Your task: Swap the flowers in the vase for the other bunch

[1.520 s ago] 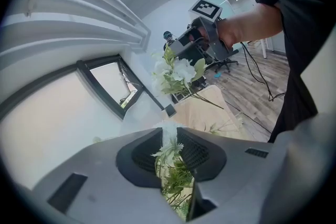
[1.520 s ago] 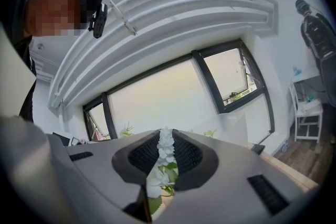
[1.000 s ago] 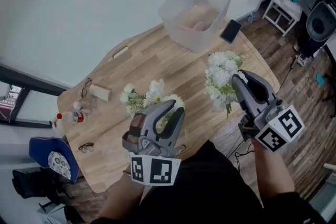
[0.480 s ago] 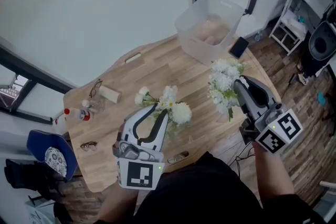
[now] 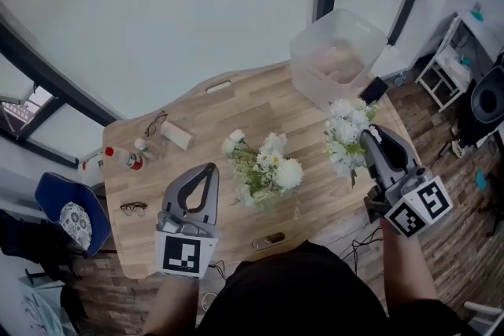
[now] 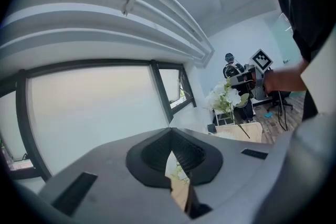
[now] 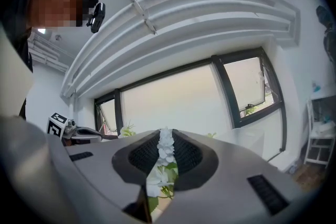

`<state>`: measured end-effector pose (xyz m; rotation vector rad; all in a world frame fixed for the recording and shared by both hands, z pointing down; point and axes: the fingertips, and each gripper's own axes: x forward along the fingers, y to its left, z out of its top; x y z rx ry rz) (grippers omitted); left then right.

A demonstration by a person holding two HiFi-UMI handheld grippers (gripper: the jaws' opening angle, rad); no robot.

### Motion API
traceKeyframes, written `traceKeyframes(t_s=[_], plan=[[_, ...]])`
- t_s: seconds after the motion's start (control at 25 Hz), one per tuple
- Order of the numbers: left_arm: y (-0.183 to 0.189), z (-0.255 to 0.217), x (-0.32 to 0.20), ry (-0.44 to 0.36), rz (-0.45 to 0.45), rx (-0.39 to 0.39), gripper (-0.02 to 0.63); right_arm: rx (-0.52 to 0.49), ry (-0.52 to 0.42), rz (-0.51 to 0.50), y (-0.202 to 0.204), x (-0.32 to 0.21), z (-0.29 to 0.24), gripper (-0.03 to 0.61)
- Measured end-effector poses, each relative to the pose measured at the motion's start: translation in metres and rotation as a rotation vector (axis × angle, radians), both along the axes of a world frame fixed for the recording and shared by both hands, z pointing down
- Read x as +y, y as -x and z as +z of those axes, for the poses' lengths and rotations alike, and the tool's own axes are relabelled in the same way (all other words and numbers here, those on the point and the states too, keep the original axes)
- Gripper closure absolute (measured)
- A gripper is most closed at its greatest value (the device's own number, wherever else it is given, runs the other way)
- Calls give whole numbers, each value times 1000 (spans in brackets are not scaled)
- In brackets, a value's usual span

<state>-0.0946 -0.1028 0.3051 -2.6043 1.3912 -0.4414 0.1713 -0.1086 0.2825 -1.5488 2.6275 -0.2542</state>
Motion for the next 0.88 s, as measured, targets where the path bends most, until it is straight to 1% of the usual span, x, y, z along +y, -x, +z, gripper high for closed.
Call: traceKeyframes(t_s=[0.32, 0.68, 0.88], plan=[[18, -6, -4, 1, -39, 55, 609, -2, 4, -13, 8, -4, 2, 497], [25, -13, -12, -28, -55, 39, 609, 2, 1, -12, 11, -6, 1, 497], [29, -10, -13, -30, -61, 25, 609, 3, 0, -16, 16, -7, 0, 497]])
